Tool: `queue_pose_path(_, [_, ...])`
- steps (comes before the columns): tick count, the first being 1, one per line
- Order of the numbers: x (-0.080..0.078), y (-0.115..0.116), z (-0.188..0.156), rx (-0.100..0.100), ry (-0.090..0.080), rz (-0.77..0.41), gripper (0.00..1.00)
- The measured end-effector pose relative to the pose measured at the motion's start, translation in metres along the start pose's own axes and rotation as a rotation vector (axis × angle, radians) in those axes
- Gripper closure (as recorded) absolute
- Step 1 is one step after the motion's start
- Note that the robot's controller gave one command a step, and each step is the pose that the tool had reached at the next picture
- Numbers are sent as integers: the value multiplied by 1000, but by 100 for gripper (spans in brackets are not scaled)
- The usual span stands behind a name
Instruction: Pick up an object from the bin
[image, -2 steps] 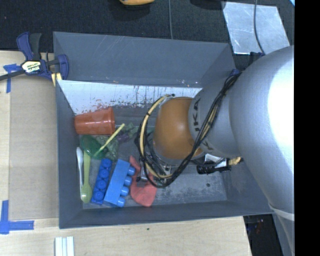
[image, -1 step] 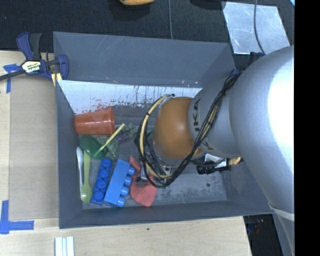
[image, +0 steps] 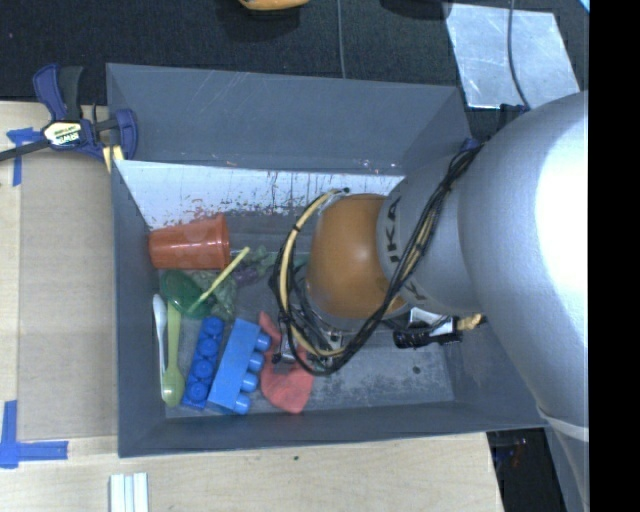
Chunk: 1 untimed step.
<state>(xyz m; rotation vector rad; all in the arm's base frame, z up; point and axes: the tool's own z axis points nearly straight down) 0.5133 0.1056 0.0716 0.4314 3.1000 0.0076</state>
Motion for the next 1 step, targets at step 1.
queue_pose_path(1, [-9,1,-151,-1,-4,-45,100])
